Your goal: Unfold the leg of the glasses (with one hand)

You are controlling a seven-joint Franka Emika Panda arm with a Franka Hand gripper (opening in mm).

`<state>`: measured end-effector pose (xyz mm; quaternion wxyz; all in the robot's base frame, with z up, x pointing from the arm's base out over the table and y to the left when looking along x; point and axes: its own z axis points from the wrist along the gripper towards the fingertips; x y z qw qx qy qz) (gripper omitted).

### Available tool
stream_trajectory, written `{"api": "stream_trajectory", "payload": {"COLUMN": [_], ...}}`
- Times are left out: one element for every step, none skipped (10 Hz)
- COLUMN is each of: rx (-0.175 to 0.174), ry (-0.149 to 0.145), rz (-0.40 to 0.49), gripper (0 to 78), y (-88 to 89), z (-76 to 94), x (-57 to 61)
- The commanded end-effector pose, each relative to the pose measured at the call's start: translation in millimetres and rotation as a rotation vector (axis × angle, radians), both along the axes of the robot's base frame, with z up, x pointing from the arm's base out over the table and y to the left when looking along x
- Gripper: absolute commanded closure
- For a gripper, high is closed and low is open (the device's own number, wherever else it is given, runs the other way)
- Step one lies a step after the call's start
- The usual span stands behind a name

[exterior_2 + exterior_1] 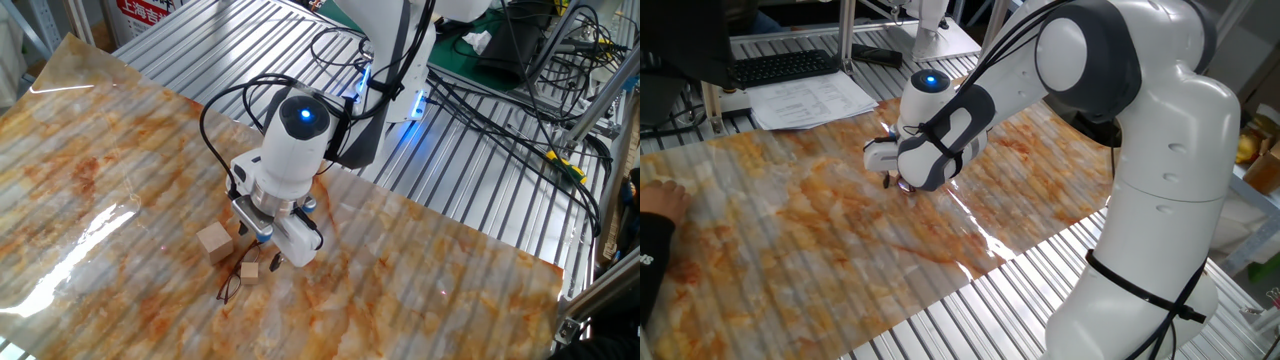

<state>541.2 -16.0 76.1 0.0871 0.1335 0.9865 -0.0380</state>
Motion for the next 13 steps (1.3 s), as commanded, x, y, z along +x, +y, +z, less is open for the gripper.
{"api": "stream_trajectory", "payload": {"rx": [-0.004, -0.004, -0.004, -0.004, -0.004, -0.004, -0.004, -0.004, -0.004, -0.004, -0.004, -0.004, -0.004], "ry": [-0.003, -0.003, -0.003, -0.003, -0.003, -0.003, -0.003, -0.003, -0.003, -0.003, -0.003, -0.003, 0.010], "rz": [-0.001, -0.001, -0.001, -0.001, -0.001, -0.001, -0.001, -0.001, -0.001, -0.001, -0.001, -0.001, -0.013], "gripper": [76.4, 76.4, 76.4, 76.4, 76.4, 76.4, 76.4, 76.4, 76.4, 76.4, 76.4, 76.4, 76.4], "y": [-0.5, -0.5, -0.5, -0.5, -0.5, -0.5, -0.5, -0.5, -0.5, -0.5, -0.5, -0.5, -0.5], "z": [1.1, 1.1, 1.1, 1.1, 1.1, 1.1, 1.1, 1.1, 1.1, 1.1, 1.1, 1.1, 6.6], "x": [0.2, 0.2, 0.2, 0.2, 0.2, 0.2, 0.2, 0.2, 0.2, 0.2, 0.2, 0.2, -0.5]}}
